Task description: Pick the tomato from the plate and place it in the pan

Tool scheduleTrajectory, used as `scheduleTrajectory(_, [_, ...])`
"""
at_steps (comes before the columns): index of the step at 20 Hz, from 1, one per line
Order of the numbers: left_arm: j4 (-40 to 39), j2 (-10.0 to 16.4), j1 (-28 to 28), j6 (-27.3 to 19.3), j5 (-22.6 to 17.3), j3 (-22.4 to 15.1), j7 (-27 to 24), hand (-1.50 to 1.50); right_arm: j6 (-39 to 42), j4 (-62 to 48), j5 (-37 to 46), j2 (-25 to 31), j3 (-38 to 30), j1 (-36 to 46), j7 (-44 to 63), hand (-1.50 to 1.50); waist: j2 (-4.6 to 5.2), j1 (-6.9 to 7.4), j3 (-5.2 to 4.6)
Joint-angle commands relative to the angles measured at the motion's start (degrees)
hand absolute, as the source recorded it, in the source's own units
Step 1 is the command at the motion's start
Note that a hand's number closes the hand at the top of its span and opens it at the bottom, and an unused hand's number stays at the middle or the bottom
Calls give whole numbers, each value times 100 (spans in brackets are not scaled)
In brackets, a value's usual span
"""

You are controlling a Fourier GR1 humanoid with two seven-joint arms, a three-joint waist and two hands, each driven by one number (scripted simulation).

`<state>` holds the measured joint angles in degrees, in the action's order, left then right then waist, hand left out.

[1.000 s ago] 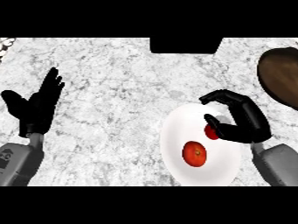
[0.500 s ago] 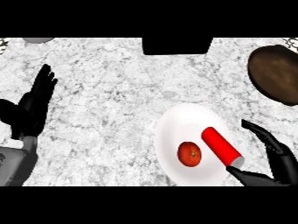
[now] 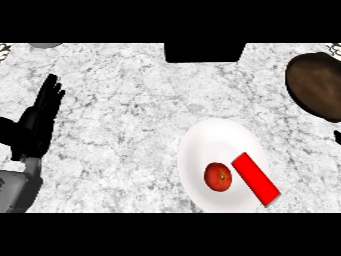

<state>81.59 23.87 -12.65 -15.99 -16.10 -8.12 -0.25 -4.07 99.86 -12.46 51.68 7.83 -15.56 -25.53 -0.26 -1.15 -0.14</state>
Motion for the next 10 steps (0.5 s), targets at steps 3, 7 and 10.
scheduleTrajectory(3, [107, -103, -127, -110, 203, 22, 237, 0, 130, 1298, -36, 673, -507, 16, 1661, -150, 12, 57, 7])
scheduleTrajectory(7, [219, 34, -133, 167, 185, 182, 318, 0, -38, 1731, 413, 490, -419, 565, 2532, -150, 19, 116, 10])
scheduleTrajectory(10, [36, -255, 91, 312, 226, 210, -49, 0, 165, 2051, 542, 197, -239, 898, 3143, -150, 26, 130, 11])
